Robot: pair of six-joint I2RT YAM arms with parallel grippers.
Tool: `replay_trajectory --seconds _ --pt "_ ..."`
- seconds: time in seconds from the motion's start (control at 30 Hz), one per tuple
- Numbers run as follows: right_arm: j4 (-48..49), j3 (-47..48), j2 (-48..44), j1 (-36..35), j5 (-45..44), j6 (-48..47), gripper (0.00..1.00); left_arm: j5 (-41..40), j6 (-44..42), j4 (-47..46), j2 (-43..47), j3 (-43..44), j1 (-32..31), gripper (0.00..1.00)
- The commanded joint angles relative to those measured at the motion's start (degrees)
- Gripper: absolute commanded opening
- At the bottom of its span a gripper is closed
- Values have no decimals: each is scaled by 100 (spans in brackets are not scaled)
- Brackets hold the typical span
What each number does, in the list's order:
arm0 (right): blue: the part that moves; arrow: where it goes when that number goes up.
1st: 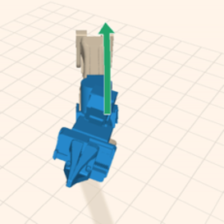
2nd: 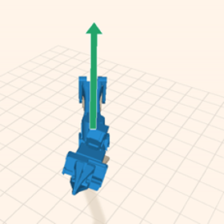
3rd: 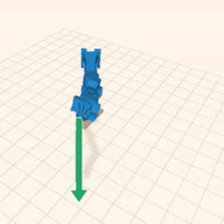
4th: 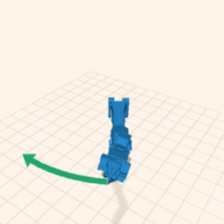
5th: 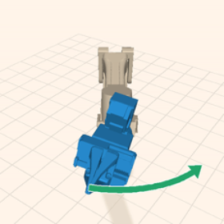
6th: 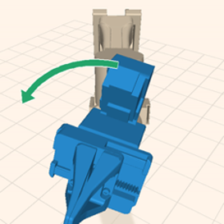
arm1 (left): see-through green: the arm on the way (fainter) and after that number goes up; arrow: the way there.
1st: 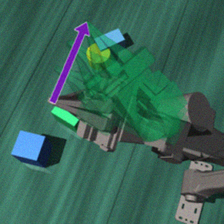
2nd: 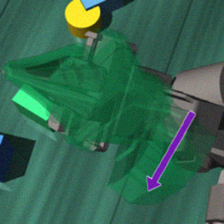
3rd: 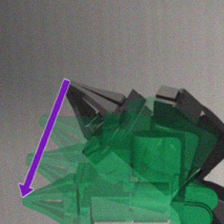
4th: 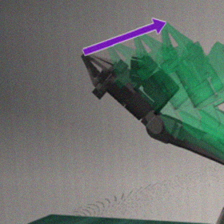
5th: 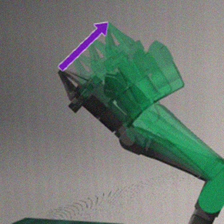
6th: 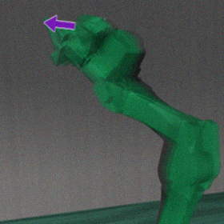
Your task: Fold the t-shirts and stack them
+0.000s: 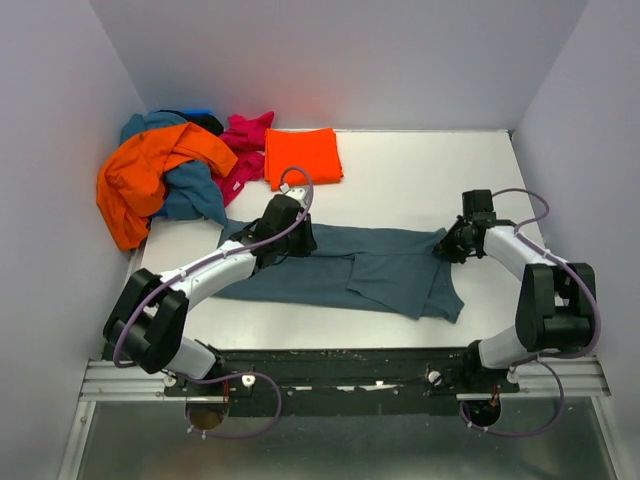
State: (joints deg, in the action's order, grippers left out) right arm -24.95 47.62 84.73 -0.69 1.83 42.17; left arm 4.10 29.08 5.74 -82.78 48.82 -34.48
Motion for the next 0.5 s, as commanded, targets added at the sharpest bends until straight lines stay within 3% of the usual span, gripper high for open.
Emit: replay_trajectory --seconds 0.0,0.17,0.3,0.33,0.47 --pt "149 195 456 -19 214 1 28 -366 -148 340 183 163 117 27" --pt "-133 319 755 -19 -156 185 24 -524 -104 393 333 137 134 27" --pt "-335 555 940 -10 -656 318 11 -568 1 419 254 84 187 26" --pt "-361 678 1027 -10 -675 318 3 -585 36 385 219 41 213 25" --pt "-615 1380 1571 -10 -753 300 2 -743 186 279 157 -153 511 25"
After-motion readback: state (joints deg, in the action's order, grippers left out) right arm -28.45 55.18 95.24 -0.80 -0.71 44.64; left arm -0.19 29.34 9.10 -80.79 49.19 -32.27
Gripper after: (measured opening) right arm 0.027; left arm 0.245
